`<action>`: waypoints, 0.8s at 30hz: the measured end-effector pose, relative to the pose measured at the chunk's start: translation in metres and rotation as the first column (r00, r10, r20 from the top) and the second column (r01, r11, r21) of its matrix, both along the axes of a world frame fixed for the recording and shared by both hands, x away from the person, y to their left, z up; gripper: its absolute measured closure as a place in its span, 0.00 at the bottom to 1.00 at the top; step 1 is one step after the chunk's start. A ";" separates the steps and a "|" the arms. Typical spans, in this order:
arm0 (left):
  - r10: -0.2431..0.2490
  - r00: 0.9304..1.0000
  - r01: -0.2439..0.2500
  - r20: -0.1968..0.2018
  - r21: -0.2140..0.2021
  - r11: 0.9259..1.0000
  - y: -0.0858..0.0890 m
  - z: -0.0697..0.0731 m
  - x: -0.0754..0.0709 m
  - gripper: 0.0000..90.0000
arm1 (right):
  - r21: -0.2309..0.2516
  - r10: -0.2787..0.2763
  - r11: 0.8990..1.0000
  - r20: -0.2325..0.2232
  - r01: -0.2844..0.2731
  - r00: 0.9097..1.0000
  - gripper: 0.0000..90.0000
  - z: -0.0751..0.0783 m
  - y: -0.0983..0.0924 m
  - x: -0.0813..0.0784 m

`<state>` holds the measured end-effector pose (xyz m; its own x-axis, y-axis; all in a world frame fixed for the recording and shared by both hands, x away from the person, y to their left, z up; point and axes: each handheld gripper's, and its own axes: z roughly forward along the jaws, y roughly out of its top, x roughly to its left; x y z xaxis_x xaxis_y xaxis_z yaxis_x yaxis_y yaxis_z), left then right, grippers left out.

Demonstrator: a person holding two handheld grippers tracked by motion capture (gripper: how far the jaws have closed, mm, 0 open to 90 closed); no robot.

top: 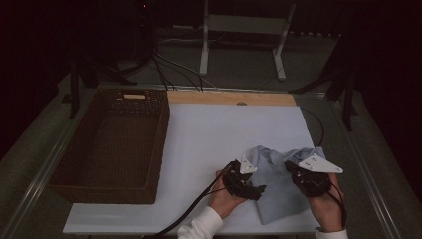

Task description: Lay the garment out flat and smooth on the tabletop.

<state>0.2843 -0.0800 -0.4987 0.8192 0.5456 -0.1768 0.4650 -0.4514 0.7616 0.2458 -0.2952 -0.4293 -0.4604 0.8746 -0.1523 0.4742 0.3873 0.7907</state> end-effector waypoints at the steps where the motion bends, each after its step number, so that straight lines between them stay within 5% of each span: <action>1: 0.002 1.000 -0.002 0.000 0.004 1.000 0.000 0.000 0.000 0.46 | 0.000 0.000 1.000 0.001 0.000 1.000 0.98 0.000 0.000 0.000; 5: -0.008 1.000 0.008 -0.012 0.017 1.000 0.002 0.001 0.000 0.76 | 0.000 -0.003 1.000 0.005 0.003 1.000 0.98 0.001 -0.001 -0.001; 9: -0.022 1.000 0.022 -0.015 0.003 1.000 0.005 0.006 -0.004 0.91 | 0.007 -0.008 1.000 0.014 0.008 1.000 0.98 0.002 -0.003 -0.001; 24: -0.040 0.999 0.040 0.000 0.017 0.999 0.042 0.016 -0.028 0.93 | 0.030 -0.032 0.999 0.037 0.031 0.999 0.97 0.005 -0.007 -0.002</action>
